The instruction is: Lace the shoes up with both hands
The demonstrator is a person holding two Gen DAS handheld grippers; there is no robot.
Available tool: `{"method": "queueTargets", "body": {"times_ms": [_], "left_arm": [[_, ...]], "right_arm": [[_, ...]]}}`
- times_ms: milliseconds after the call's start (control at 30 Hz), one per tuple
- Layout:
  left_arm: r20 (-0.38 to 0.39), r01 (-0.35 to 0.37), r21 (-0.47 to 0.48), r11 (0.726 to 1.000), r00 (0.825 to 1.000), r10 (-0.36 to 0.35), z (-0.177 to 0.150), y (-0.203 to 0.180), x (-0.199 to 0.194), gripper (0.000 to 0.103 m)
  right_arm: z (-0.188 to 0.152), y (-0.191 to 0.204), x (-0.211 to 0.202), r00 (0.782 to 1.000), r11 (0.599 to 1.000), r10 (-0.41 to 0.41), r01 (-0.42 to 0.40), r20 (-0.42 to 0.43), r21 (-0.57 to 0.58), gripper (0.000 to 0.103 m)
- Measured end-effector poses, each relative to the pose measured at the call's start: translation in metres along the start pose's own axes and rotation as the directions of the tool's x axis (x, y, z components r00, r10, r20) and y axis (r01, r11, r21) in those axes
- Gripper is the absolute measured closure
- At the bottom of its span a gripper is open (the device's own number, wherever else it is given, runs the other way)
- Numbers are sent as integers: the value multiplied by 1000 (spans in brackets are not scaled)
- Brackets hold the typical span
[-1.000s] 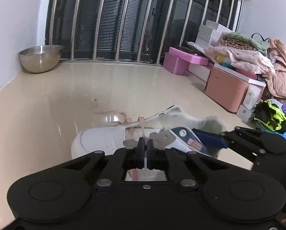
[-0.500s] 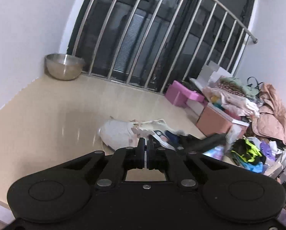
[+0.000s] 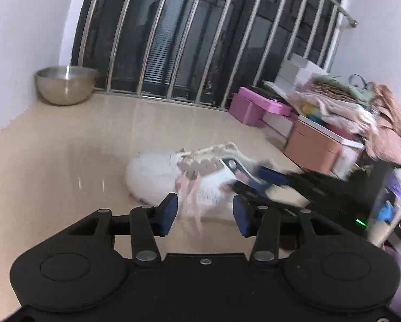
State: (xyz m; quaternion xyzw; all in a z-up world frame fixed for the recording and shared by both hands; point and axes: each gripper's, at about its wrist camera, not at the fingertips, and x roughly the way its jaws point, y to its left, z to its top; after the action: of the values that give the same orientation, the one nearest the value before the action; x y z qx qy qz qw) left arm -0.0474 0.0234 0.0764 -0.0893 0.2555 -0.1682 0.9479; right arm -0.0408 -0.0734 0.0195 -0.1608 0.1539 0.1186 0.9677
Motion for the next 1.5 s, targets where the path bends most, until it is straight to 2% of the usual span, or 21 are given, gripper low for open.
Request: {"method": "queueTargets", "body": {"times_ms": [67, 133, 233, 267, 333, 367, 433, 567, 600, 667, 833, 933, 1133, 1200, 1267, 1300, 1367, 1433, 1500], "left_arm": [[0, -20, 2, 1000, 1000, 20, 1, -7, 24, 59], [-10, -35, -32, 999, 999, 35, 2, -8, 43, 59], [-27, -59, -62, 996, 998, 57, 1, -7, 64, 59], [-33, -59, -85, 995, 998, 56, 0, -4, 67, 60], [-47, -51, -147, 988, 998, 45, -2, 4, 72, 73], [-47, -44, -181, 983, 998, 36, -3, 9, 72, 75], [-42, -25, -248, 968, 999, 16, -6, 18, 70, 80], [-41, -35, -255, 966, 999, 25, -7, 20, 72, 90], [-35, -32, -263, 964, 999, 23, -6, 19, 73, 100], [-16, -29, -267, 963, 1000, 25, -8, 17, 69, 101], [13, -32, -241, 970, 999, 36, -20, 10, 32, 102], [8, -22, -279, 960, 1000, 25, -32, 10, -1, 102], [-49, -28, -245, 969, 999, 16, -59, -2, -51, 102], [-85, -35, -224, 974, 996, 16, -67, -6, -53, 101], [-96, -87, -210, 974, 993, 68, -71, -8, -51, 98], [-87, -121, -215, 969, 991, 104, -71, -8, -49, 92], [-33, -112, -215, 970, 994, 107, -60, -7, -40, 84], [25, -101, -189, 977, 994, 108, -43, -8, -24, 83], [52, -108, -171, 979, 992, 118, -24, -8, 0, 83]], "right_arm": [[-6, -10, -12, 999, 999, 43, -43, 31, 27, 67], [-11, -10, -17, 997, 998, 62, -62, 35, 4, 67], [-20, -4, -15, 997, 997, 72, -72, 2, -40, 67], [-23, -5, -13, 996, 996, 85, -86, -17, -20, 67], [-29, -11, -3, 990, 991, 112, -104, -91, 86, 68], [-34, -15, -3, 990, 985, 108, -94, -91, 144, 70], [-36, -19, -4, 991, 981, 92, -74, -96, 181, 74], [-38, -25, -4, 991, 971, 97, -72, -97, 229, 74], [-39, -24, -5, 991, 971, 96, -72, -97, 229, 73], [-39, -22, -4, 990, 973, 93, -67, -107, 222, 74], [-40, -25, -3, 992, 969, 60, -31, -112, 247, 73], [-42, -29, -2, 991, 960, 70, -35, -116, 276, 73], [-43, -32, 0, 991, 958, 72, -37, -114, 284, 72], [-44, -33, 0, 991, 956, 74, -38, -113, 291, 72], [-44, -35, 0, 991, 953, 75, -38, -112, 301, 72], [-45, -36, 1, 991, 951, 75, -38, -113, 306, 72], [-45, -37, 0, 991, 950, 75, -37, -112, 309, 72], [-45, -36, -1, 991, 951, 77, -40, -110, 307, 72], [-46, -37, -1, 991, 950, 86, -49, -107, 309, 71]]}}
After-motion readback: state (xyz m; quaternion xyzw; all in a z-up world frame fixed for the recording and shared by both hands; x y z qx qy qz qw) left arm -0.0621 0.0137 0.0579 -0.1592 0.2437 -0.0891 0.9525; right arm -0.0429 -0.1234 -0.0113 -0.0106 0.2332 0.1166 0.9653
